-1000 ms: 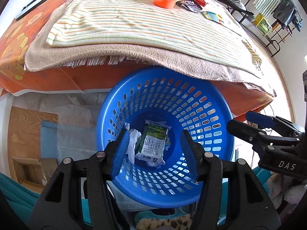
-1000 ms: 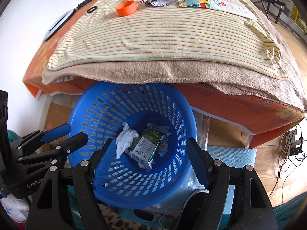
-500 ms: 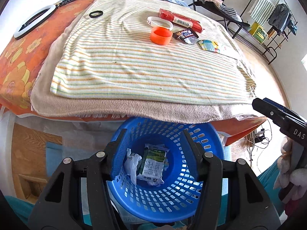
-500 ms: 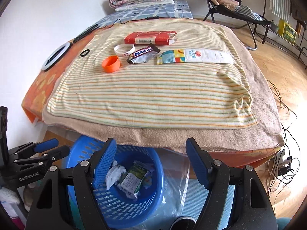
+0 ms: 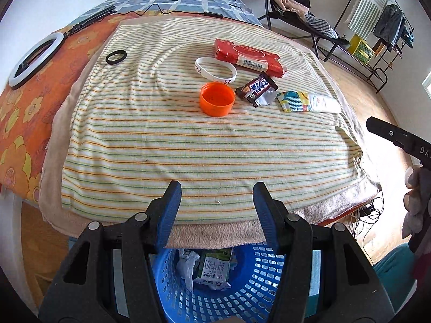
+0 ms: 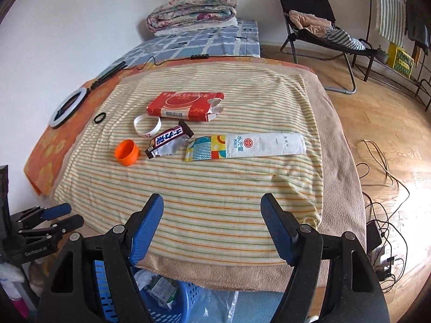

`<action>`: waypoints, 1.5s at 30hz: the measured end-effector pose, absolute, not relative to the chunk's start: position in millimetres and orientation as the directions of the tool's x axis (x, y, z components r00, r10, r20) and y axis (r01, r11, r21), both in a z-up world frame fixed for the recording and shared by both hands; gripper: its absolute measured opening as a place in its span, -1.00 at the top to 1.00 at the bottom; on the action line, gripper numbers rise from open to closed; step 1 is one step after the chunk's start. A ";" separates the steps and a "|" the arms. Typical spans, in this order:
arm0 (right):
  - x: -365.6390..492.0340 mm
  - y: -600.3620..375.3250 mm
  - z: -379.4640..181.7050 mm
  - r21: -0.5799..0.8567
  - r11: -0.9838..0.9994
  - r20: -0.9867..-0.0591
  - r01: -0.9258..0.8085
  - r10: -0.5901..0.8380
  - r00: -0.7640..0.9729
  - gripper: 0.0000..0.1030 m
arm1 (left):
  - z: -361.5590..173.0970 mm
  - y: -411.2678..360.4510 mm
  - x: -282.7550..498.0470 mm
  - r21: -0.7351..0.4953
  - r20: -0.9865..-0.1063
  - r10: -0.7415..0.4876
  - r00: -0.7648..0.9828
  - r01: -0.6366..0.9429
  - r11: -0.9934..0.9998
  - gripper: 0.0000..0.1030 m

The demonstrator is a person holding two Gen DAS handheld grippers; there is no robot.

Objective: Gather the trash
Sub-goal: 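Raise both tools back toward the candy wrapper and orange cap on the towel, then close the right tool on the white drink packet while the left tool moves to the orange cap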

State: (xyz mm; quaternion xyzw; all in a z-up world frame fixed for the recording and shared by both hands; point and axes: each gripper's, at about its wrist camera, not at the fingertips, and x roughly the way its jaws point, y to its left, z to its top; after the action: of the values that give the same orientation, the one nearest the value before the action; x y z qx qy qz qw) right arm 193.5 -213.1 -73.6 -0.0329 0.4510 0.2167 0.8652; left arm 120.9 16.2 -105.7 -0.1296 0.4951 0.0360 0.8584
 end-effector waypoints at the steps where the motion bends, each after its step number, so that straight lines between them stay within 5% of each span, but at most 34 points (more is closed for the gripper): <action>1: 201.4 -213.8 -73.9 0.138 0.905 -0.799 -0.403 0.342 0.494 -0.45 | -106.0 16.6 125.4 -0.186 -0.859 -0.065 0.508 -0.190 0.964 -0.19; 30: 381.8 -200.1 -143.8 0.233 0.896 -0.895 -0.377 0.350 0.278 -0.45 | -139.5 33.5 201.3 -0.151 -0.883 -0.041 0.467 -0.201 0.968 -0.22; 45: 336.3 -226.2 -160.7 0.366 0.834 -0.896 -0.413 0.435 0.085 -0.45 | -141.8 28.3 212.0 -0.139 -0.881 -0.036 0.471 -0.184 0.973 -0.22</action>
State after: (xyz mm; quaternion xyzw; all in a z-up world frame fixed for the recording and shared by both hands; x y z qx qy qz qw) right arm 336.3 -226.2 -160.7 0.0088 0.6121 0.2880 0.7364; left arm 212.0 28.3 -141.8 -0.1076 0.5123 0.0434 0.8509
